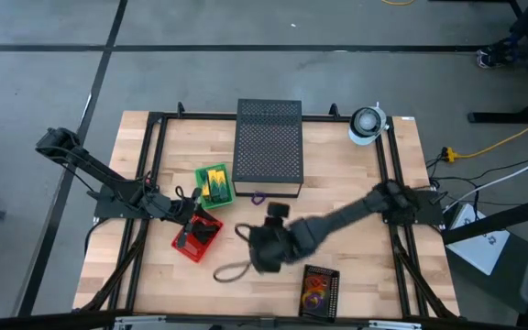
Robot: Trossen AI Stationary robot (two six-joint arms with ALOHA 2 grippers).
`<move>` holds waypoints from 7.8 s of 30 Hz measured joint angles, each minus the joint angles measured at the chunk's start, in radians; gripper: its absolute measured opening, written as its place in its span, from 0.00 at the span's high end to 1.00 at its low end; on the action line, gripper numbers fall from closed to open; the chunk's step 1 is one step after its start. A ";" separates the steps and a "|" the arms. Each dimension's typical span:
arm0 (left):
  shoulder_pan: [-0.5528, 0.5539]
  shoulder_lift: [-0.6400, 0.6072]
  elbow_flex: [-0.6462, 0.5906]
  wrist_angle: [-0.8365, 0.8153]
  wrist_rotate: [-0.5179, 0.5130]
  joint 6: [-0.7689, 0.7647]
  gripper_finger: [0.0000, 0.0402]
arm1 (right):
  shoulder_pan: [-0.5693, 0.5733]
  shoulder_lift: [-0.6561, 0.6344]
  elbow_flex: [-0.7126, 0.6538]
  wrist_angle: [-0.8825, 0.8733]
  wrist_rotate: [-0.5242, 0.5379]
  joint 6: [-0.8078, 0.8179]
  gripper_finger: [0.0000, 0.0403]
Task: Pick & Place Office Desk Supplies
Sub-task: Put the purple spring keychain into the black bin, then put the black bin on the shelf
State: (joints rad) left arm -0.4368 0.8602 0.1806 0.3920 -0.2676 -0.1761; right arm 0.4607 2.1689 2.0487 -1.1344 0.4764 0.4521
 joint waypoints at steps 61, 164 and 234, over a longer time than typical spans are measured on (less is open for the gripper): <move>0.043 0.612 0.660 -0.589 -0.158 0.321 0.74 | 0.153 -0.139 -0.313 0.497 0.260 0.091 0.57; 0.088 1.271 1.401 -0.239 0.505 0.678 1.00 | 0.525 -0.254 -0.313 0.188 0.966 0.482 0.57; -0.139 0.366 0.476 -0.332 -0.246 0.135 0.65 | 0.227 -0.309 -0.688 0.097 -0.470 0.437 0.57</move>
State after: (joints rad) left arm -0.5760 1.2264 0.6563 0.0599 -0.5140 -0.0414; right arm 0.6880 1.8599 1.3603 -1.0374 0.0063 0.8894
